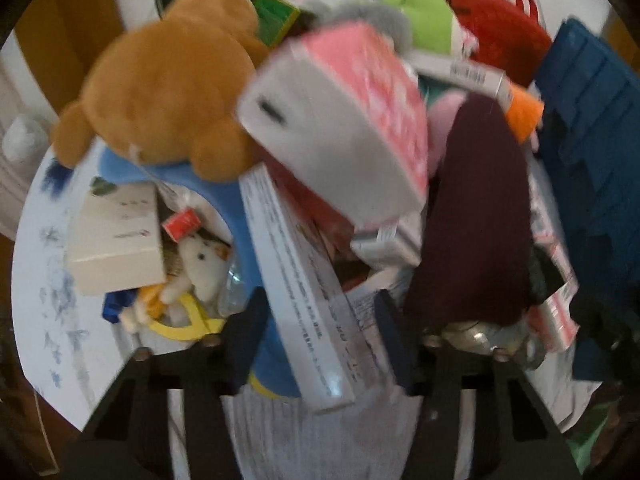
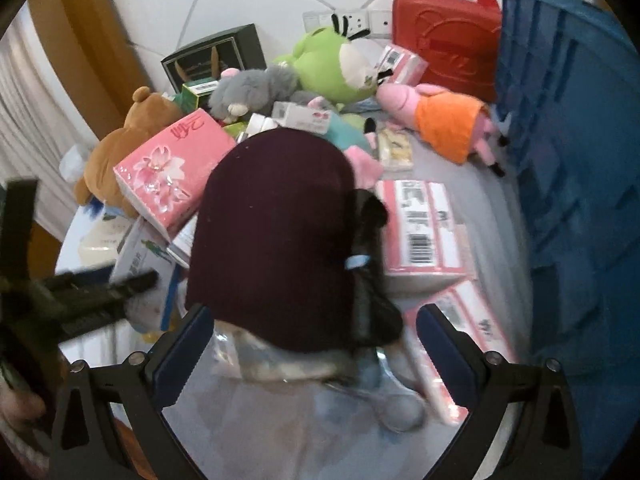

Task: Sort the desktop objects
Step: 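Grasp the white barcode box with the left gripper while the right grasps the maroon hat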

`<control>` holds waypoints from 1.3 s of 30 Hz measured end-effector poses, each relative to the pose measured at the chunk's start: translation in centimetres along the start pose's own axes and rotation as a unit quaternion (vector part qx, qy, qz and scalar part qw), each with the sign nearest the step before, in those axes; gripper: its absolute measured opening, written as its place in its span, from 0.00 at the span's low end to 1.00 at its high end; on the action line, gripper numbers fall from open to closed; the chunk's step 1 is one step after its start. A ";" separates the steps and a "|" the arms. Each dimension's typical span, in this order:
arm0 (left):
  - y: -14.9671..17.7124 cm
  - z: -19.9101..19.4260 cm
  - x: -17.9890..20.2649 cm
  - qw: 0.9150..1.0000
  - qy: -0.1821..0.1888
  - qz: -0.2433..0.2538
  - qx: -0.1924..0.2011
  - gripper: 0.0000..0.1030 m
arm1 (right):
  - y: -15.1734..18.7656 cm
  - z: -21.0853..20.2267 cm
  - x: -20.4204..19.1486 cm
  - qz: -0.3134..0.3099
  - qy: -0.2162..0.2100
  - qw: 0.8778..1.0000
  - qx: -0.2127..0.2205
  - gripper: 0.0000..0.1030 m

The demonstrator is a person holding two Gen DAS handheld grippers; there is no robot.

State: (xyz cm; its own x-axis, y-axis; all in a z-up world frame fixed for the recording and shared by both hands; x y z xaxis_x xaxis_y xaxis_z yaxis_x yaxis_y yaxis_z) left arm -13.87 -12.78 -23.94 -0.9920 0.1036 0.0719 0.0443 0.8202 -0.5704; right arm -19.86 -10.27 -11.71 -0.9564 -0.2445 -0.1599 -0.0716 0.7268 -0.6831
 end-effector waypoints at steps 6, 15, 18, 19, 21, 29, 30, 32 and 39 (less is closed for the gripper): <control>0.4 0.9 0.4 1.000 0.000 0.019 0.019 0.36 | 1.0 4.4 -2.4 -0.006 -0.015 0.999 -0.027 0.72; 0.1 1.0 0.9 0.999 -0.006 0.021 0.042 0.30 | 1.7 8.2 -3.0 -0.005 -0.032 0.999 -0.039 0.58; 0.0 0.7 0.5 0.999 -0.006 0.018 0.049 0.27 | 1.6 8.0 -3.3 -0.015 -0.039 0.998 -0.039 0.45; 0.0 0.5 0.5 0.998 -0.008 0.017 0.052 0.25 | 1.6 7.9 -3.4 -0.018 -0.037 0.998 -0.037 0.38; -0.2 -0.6 0.3 0.998 -0.013 0.018 0.065 0.22 | 1.5 7.4 -3.2 -0.026 -0.028 0.999 -0.029 0.18; -1.6 -5.3 -0.6 0.992 -0.026 0.019 0.125 0.17 | 0.1 3.6 -2.2 -0.026 -0.023 0.999 0.015 0.16; -1.7 -5.9 -0.6 0.990 -0.030 0.021 0.134 0.16 | -0.1 3.1 -2.3 -0.027 -0.027 0.999 0.020 0.16; -2.4 -6.6 -0.7 0.988 -0.035 0.025 0.147 0.16 | -1.1 1.7 -2.8 -0.034 -0.034 0.998 0.040 0.16; -4.3 -10.3 0.7 0.979 -0.034 0.038 0.196 0.16 | -4.3 -2.1 -5.5 -0.063 -0.055 0.992 0.096 0.16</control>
State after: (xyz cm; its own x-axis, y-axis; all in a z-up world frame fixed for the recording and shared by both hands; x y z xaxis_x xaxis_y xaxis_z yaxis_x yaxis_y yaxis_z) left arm -13.52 -10.50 -13.02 -0.9938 0.1072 -0.0309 0.0834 0.5306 -0.8435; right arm -14.93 -10.68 -6.37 -0.9056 -0.4024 -0.1336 -0.1241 0.5528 -0.8240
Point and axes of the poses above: each gripper's, at about its wrist camera, not at the fingertips, and z roughly the way its jaws point, x to its right, y to its underside, the point moved 6 cm from there along z, roughly the way its jaws point, and after that the axes turned 13 degrees about x, right-handed, at the moved point
